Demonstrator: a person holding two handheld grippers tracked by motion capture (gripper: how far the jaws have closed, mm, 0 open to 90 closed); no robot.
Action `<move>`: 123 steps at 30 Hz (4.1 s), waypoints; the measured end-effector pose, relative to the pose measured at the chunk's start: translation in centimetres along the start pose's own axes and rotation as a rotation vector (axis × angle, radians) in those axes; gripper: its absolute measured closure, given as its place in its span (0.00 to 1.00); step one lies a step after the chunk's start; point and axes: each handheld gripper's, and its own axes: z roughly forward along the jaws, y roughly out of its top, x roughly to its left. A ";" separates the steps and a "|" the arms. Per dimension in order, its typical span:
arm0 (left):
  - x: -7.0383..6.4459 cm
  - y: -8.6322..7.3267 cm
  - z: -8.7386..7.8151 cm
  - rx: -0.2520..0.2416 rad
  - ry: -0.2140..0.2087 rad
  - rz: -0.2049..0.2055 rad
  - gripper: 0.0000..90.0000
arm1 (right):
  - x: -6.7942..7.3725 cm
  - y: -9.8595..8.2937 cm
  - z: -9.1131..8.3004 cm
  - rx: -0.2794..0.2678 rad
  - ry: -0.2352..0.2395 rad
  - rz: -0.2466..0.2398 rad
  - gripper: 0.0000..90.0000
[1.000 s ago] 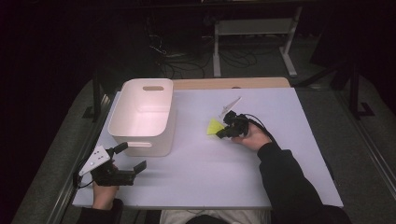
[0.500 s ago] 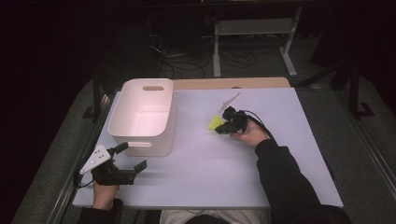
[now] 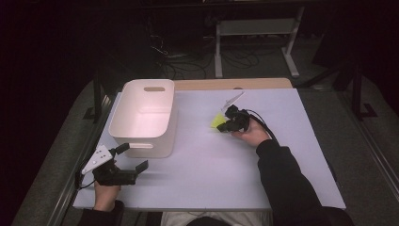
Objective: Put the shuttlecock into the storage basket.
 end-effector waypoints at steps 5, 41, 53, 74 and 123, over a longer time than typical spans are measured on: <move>0.0 0.0 0.0 0.000 -0.001 0.001 0.00 | 0.0 0.0 -0.3 -0.001 0.001 0.001 0.98; -0.1 0.0 -0.1 0.000 -0.015 0.001 0.00 | -0.9 1.0 -4.9 0.024 0.026 0.024 0.01; -0.1 0.0 -0.2 -0.003 -0.012 0.003 0.00 | -1.7 1.8 -5.0 0.014 -0.011 0.016 0.00; -0.1 0.0 -0.2 -0.002 -0.013 0.003 0.00 | -3.4 0.7 -2.2 0.088 -0.024 0.050 0.00; -0.2 -0.1 -0.3 -0.002 -0.009 0.012 0.00 | -2.5 0.6 -1.5 0.167 0.017 0.002 0.70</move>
